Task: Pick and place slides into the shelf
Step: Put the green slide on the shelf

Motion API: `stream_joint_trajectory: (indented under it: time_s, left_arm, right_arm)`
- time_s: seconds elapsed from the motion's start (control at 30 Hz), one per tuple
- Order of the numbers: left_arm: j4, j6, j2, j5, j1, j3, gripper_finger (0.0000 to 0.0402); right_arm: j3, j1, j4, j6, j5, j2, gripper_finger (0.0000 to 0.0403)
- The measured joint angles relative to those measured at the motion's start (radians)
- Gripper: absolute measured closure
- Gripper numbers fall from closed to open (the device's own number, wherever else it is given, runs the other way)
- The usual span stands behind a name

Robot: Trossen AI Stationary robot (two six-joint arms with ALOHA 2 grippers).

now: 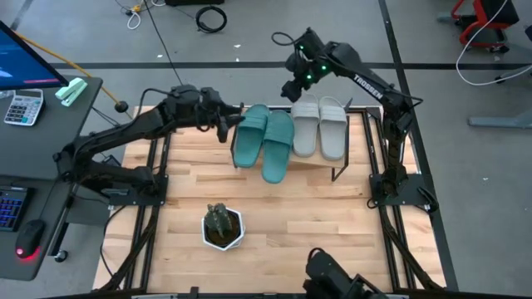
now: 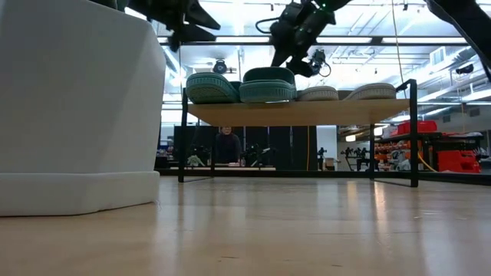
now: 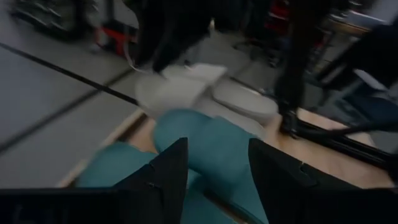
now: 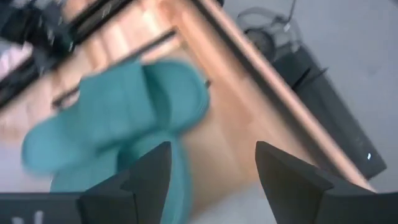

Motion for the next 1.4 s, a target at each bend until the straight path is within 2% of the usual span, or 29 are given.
stream_joint_trajectory:
  time_s: [0.2, 0.4, 0.67, 0.8, 0.97, 1.1, 1.27, 1.4]
  left_arm:
    - [0.001, -0.021, 0.059, 0.093, 0.000, 0.000, 0.0219]
    - [0.001, -0.016, 0.077, 0.100, 0.000, 0.000, 0.0216]
    - [0.017, -0.018, 0.077, 0.100, -0.001, 0.000, 0.0223]
    - [0.017, -0.017, 0.077, 0.100, -0.007, 0.000, 0.0222]
    - [0.017, -0.014, 0.077, 0.100, -0.011, 0.000, 0.0218]
    - [0.017, 0.001, 0.077, 0.100, -0.011, 0.000, 0.0220]
    - [0.016, 0.010, 0.077, 0.100, -0.011, 0.000, 0.0225]
    - [0.016, 0.012, 0.076, 0.100, -0.011, 0.000, 0.0222]
  right_arm:
    - [0.018, 0.013, -0.185, -0.123, -0.054, -0.001, 0.0167]
    - [-0.026, 0.024, -0.161, -0.143, -0.232, -0.018, 0.0174]
    - [-0.033, 0.082, -0.169, -0.175, -0.259, -0.018, 0.0176]
    - [-0.033, 0.108, -0.195, -0.191, -0.218, -0.018, 0.0176]
    - [-0.033, 0.123, -0.288, -0.235, -0.041, -0.018, 0.0178]
    - [-0.033, 0.123, -0.302, -0.238, -0.006, -0.018, 0.0190]
    - [-0.033, 0.140, -0.355, -0.272, 0.074, -0.017, 0.0227]
    - [-0.033, 0.143, -0.369, -0.275, 0.084, -0.017, 0.0279]
